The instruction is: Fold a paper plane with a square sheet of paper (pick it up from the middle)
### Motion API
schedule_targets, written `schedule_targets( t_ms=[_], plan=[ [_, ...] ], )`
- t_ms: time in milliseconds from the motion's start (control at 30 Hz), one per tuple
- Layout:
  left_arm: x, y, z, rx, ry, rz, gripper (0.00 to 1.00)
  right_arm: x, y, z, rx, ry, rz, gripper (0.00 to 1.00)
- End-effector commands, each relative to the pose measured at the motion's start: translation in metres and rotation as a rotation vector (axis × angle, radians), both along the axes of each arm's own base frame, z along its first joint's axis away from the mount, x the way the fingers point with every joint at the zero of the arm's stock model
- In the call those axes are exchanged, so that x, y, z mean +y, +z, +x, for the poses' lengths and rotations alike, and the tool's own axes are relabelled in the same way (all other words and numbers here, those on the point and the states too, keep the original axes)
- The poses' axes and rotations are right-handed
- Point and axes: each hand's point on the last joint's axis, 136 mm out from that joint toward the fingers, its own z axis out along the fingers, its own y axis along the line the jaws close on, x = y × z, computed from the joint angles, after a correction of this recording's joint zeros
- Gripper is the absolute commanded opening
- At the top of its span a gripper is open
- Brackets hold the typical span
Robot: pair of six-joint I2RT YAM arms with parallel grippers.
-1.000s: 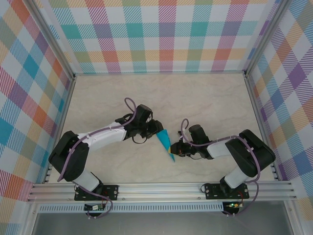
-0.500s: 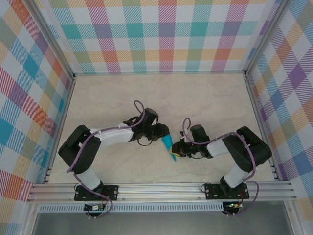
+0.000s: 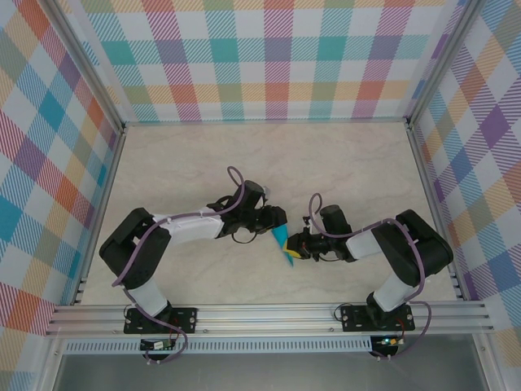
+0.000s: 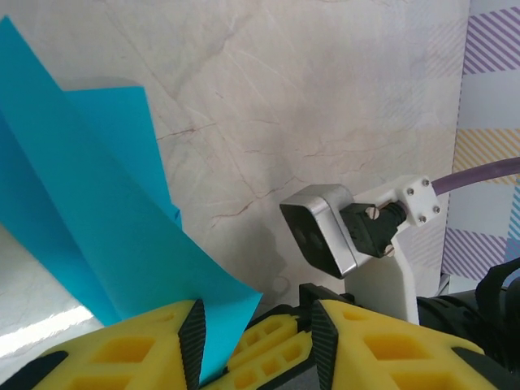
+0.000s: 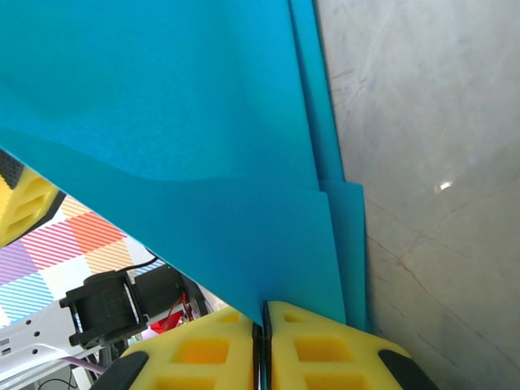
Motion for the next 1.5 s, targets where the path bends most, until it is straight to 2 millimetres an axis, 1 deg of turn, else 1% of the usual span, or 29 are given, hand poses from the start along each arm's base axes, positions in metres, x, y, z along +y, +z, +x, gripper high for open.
schedule_targets(
  t_ms=[0,167,367,533,600,667,800,867,967,1067,1133,1267,1333,1467],
  plan=[
    [-0.014,-0.001,-0.002,-0.037,-0.057,-0.024,0.42,0.003,0.012,0.003,0.004,0.007,0.044,0.12],
    [-0.021,-0.011,0.004,-0.037,-0.061,-0.02,0.42,0.001,0.011,0.004,0.012,-0.001,0.039,0.13],
    [-0.02,-0.034,0.01,-0.014,-0.044,0.027,0.41,-0.002,0.008,0.005,0.021,-0.01,0.008,0.15],
    [-0.017,-0.05,0.008,0.014,-0.04,0.066,0.4,-0.013,-0.003,0.001,0.045,-0.032,-0.097,0.18],
    [-0.014,-0.057,0.006,0.03,-0.037,0.082,0.4,-0.016,-0.004,-0.002,0.053,-0.027,-0.126,0.23],
    [-0.012,-0.061,0.005,0.04,-0.036,0.092,0.4,-0.019,-0.007,-0.006,0.052,-0.01,-0.178,0.24],
    [-0.012,-0.063,0.004,0.048,-0.038,0.096,0.4,-0.027,-0.007,-0.012,0.012,0.01,-0.27,0.31],
    [-0.013,-0.062,0.004,0.048,-0.042,0.091,0.4,-0.027,-0.001,-0.012,-0.021,0.019,-0.271,0.34],
    [-0.014,-0.063,0.003,0.052,-0.049,0.096,0.4,-0.03,0.009,-0.009,-0.11,0.029,-0.352,0.46],
    [-0.014,-0.063,0.003,0.054,-0.05,0.096,0.4,-0.024,0.017,-0.007,-0.159,0.068,-0.361,0.51],
    [-0.015,-0.064,0.003,0.057,-0.052,0.096,0.4,-0.024,0.016,-0.004,-0.167,0.073,-0.405,0.51],
    [-0.016,-0.065,0.004,0.063,-0.057,0.092,0.39,-0.035,0.004,0.004,-0.157,0.054,-0.522,0.5],
    [-0.017,-0.064,0.004,0.06,-0.056,0.089,0.39,-0.034,0.001,0.004,-0.155,0.056,-0.523,0.5],
    [-0.018,-0.062,0.004,0.058,-0.058,0.086,0.39,-0.026,-0.002,0.002,-0.135,0.073,-0.48,0.48]
  ],
)
